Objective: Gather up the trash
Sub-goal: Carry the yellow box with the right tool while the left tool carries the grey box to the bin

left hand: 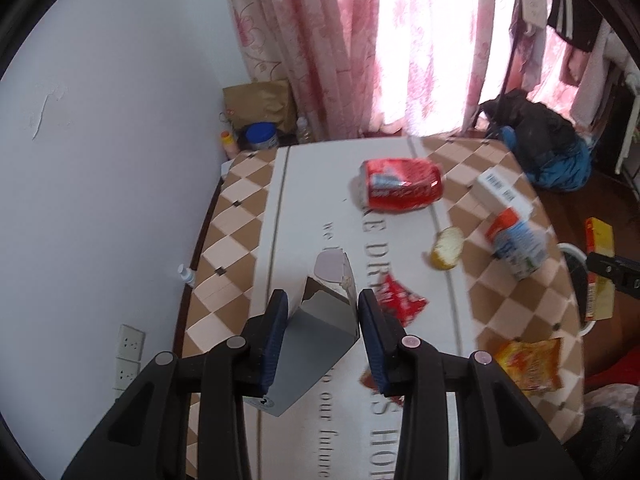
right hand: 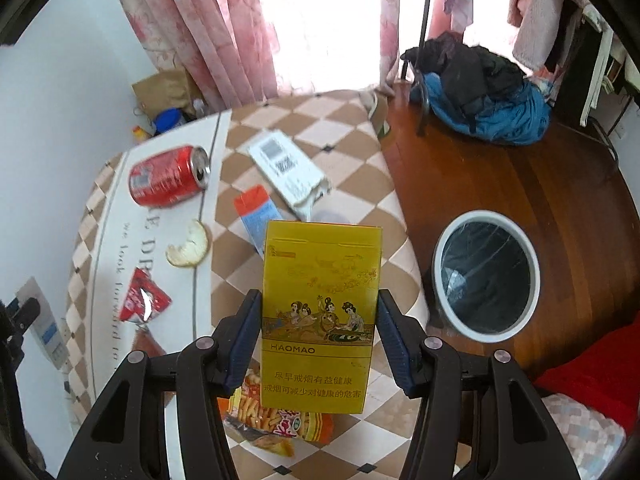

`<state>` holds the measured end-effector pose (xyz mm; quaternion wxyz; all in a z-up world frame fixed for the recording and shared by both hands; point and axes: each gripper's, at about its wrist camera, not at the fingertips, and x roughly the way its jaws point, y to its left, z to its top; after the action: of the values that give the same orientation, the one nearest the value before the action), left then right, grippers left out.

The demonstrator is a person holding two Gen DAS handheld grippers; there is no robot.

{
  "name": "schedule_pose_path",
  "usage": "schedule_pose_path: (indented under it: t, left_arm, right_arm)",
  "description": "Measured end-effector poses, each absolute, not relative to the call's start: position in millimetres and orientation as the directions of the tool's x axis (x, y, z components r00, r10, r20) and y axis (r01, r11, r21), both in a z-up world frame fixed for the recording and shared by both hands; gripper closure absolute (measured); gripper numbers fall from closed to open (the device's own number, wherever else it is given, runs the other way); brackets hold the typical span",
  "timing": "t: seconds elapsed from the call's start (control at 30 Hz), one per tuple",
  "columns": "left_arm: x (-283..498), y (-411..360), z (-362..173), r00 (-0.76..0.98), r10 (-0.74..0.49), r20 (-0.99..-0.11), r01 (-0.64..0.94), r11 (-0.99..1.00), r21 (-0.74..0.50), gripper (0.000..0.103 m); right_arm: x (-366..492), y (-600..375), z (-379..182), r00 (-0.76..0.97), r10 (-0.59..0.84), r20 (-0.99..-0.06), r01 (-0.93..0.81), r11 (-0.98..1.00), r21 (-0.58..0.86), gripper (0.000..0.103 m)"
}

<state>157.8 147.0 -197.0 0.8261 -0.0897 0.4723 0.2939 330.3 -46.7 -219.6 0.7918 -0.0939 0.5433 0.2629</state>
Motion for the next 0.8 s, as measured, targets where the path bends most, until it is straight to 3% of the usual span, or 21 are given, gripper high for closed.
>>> schedule_pose_path:
  t: [0.23,0.5,0.63,0.8]
  left_arm:
    - [181,110,-148,0.492,0.354,-0.795,-0.508,0.859,0.068,0.07]
    - [248,33,-109,0.611,0.211,-0.763,-0.347,0.938,-0.019,0.07]
    - [304,-18,-116,0.623,0.103,-0.776,-0.248,0.966,-0.071,0.07]
    - [390,-82,-153,0.581,-0.087,-0.809,-0.143,0.968,-0.206,0.07]
  right_arm:
    - [331,-62,-191,0.279,0.381,-0.882,-0.517,0.833,0.197,0.045]
    - [371,-139,-162,0.32,0.408,-0.855,-0.426,0.868,0.255,0.045]
    - [405,-197,-165,0.35,0.381,-0.856,-0.351,0.9,0.258,0.045]
    - [455,-279,-208,0.322,0.316,-0.893,-0.23,0.941,0.25,0.045]
